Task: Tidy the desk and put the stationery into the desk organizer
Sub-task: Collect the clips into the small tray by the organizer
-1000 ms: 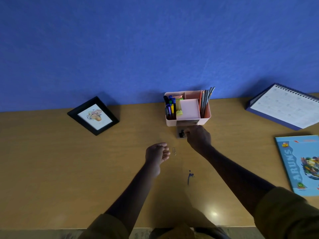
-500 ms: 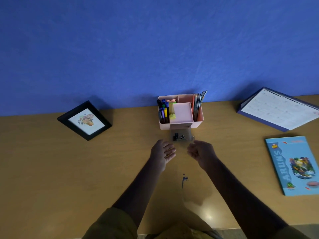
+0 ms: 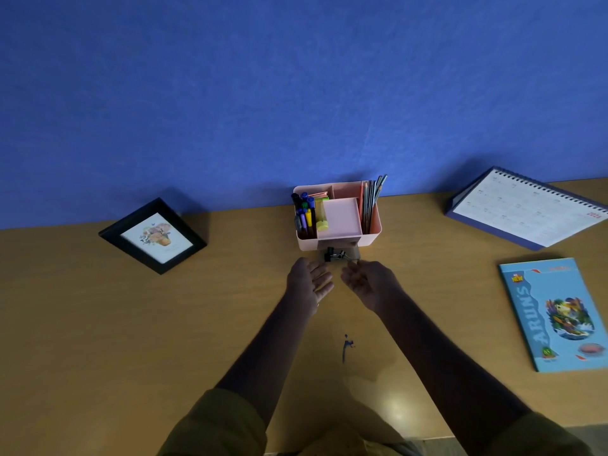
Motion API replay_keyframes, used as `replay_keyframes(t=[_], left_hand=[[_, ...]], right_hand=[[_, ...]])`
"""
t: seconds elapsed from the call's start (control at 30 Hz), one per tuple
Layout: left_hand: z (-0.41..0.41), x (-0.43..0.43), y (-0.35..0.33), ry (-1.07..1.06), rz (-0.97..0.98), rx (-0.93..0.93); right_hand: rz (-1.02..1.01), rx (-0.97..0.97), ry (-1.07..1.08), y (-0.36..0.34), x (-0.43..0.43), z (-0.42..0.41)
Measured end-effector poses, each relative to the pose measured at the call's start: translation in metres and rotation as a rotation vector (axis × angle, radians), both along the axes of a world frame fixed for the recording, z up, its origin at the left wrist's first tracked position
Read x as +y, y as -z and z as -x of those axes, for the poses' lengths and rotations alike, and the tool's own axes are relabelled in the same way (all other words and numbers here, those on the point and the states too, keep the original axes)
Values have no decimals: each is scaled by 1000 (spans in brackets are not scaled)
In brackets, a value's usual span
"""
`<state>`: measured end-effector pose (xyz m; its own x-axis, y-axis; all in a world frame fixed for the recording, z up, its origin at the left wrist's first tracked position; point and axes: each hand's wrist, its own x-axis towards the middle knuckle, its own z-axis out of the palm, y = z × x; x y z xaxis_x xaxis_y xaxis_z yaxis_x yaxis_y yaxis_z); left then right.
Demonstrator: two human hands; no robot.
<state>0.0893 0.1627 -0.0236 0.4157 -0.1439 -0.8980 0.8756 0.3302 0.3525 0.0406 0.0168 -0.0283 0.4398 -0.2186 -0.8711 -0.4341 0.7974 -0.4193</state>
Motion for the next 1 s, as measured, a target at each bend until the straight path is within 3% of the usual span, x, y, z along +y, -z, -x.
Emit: replay_keyframes(t=[0.67, 1.0], left_hand=[[-21, -11, 0, -190, 128, -41], [-15, -3, -4, 85, -109, -143]], right_hand=[[28, -2, 34, 0, -1, -39], [-1, -86, 16, 1, 12, -28]])
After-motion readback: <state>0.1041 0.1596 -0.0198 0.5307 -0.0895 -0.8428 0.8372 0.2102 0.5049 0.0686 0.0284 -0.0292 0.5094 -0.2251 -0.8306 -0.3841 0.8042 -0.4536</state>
